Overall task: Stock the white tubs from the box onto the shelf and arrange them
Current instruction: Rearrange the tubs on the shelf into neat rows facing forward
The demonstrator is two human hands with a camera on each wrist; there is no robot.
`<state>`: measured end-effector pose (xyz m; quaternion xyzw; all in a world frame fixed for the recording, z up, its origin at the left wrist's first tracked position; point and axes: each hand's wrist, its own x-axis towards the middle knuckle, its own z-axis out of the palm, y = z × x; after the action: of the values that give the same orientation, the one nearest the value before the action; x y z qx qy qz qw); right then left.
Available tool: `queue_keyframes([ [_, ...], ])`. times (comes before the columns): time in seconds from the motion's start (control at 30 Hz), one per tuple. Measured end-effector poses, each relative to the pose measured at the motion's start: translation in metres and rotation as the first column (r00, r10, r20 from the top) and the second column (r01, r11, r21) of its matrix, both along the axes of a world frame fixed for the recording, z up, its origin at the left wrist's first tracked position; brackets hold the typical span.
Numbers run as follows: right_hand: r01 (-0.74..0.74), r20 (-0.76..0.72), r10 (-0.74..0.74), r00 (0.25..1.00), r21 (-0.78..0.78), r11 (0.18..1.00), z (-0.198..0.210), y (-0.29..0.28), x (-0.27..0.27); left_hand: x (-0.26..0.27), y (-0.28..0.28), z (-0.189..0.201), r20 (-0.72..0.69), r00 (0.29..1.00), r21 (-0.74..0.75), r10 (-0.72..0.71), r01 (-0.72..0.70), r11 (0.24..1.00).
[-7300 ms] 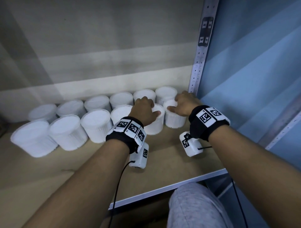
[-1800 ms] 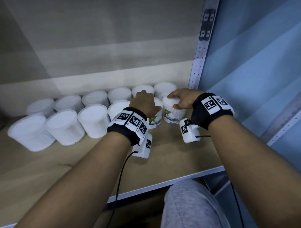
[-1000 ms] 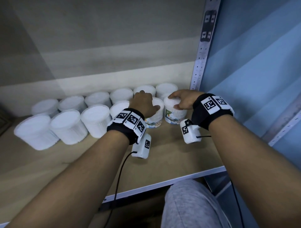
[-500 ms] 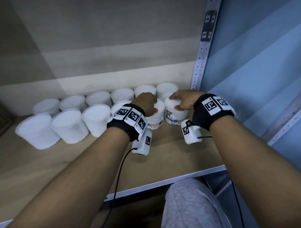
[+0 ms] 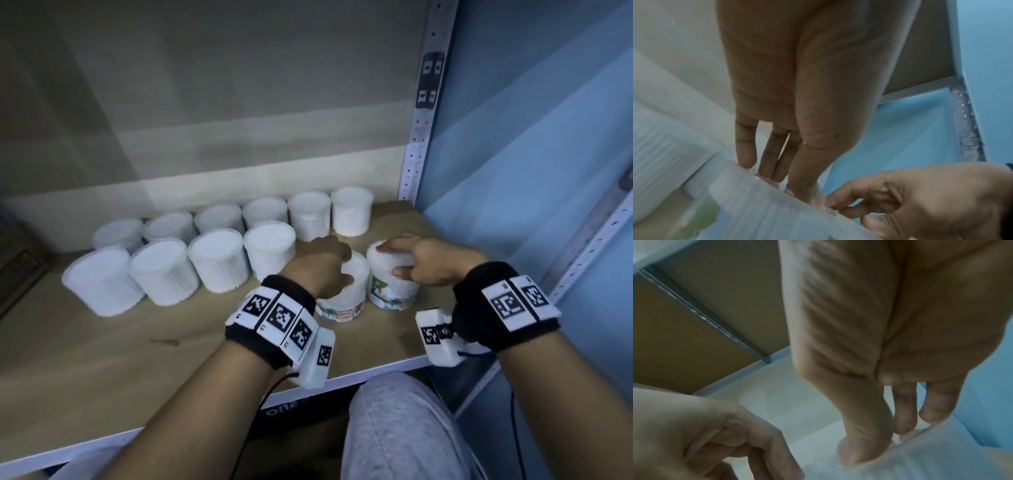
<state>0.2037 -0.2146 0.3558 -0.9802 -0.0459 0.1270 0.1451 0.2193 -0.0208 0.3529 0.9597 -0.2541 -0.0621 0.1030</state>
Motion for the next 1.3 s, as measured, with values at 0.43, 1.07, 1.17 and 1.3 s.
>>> queue_keyframes([
  [0.43,0.005,0.001,-0.005,1.0,0.082,0.997,-0.006,-0.003,-0.066,-0.065,0.001,0.0,-0.001,1.0,-0.113,-0.011,0.011,0.994],
  [1.07,-0.024,0.04,0.021,0.999,0.075,0.997,-0.01,-0.008,-0.071,-0.066,0.001,-0.011,-0.006,0.999,-0.236,0.046,-0.046,0.971],
  [1.17,-0.014,0.034,0.011,0.999,0.091,0.996,-0.011,-0.008,-0.068,-0.065,0.001,-0.013,-0.004,0.999,-0.247,0.052,-0.051,0.968],
  [1.3,-0.019,0.023,0.017,1.0,0.113,0.993,-0.005,-0.007,-0.07,-0.066,0.008,-0.013,-0.007,1.0,-0.342,0.021,-0.022,0.939],
])
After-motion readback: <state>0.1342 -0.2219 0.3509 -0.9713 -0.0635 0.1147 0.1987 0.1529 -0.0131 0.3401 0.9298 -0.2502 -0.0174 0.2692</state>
